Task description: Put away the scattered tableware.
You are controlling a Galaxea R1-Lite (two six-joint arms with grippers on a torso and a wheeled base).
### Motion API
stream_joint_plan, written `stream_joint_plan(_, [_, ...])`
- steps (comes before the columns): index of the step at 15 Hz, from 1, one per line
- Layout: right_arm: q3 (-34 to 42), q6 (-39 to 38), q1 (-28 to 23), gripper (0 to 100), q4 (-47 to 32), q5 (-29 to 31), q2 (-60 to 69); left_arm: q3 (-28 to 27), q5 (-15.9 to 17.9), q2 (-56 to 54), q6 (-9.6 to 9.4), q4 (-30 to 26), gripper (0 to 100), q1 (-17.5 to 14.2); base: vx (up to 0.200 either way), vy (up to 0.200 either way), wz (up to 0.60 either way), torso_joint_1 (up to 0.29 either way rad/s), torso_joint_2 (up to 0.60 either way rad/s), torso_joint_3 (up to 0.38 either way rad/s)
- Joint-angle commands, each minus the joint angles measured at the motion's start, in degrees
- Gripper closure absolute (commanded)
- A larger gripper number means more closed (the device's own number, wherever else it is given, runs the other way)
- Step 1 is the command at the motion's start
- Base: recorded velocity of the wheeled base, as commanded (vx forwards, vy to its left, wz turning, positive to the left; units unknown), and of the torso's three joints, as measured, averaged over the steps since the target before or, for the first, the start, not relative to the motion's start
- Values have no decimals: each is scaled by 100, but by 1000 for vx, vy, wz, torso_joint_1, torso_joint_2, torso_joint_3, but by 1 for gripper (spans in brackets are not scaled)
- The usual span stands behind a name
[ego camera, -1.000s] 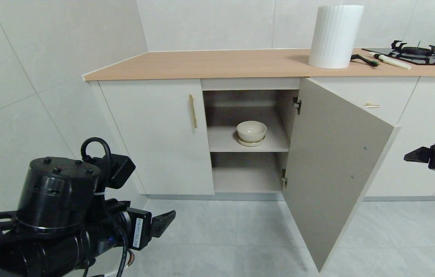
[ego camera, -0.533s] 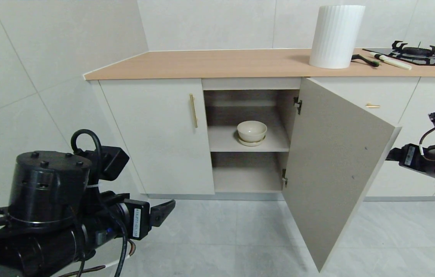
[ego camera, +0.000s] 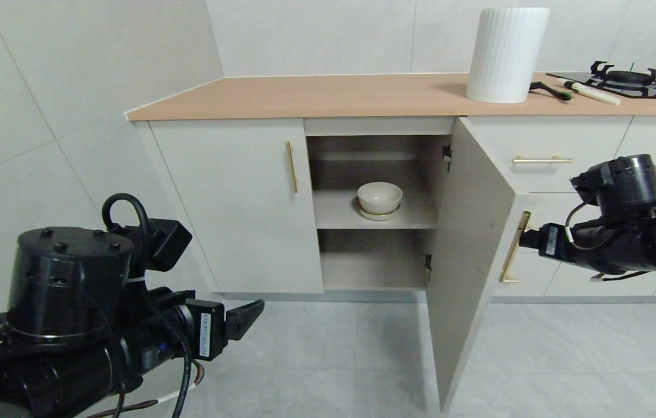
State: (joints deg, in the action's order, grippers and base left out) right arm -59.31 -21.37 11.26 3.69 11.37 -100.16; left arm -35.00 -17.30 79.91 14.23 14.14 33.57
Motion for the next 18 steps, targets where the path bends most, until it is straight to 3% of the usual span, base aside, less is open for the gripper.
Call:
stream_joint_plan(1, [-222,-69,658,0,35,5,-223,-7,-2,7,1,1,0,0,0,0,0,0,0,0])
stream_joint_plan(5, [-301,-289,1414,0,457,14,-496,2,-2,25,-16,1,0,0,0,0,0,0,0,0])
stream_joint_plan(12, [-336,-456,1528,0,633,5,-716,11,-125,7,-43,-34,0,18,0,0,0,0,0,0])
stream_joint_plan(18, [-345,-675,1756,0,940,40,-1006,28,-125,-10,-122,-96,0,18,200,0,0,2,4,5])
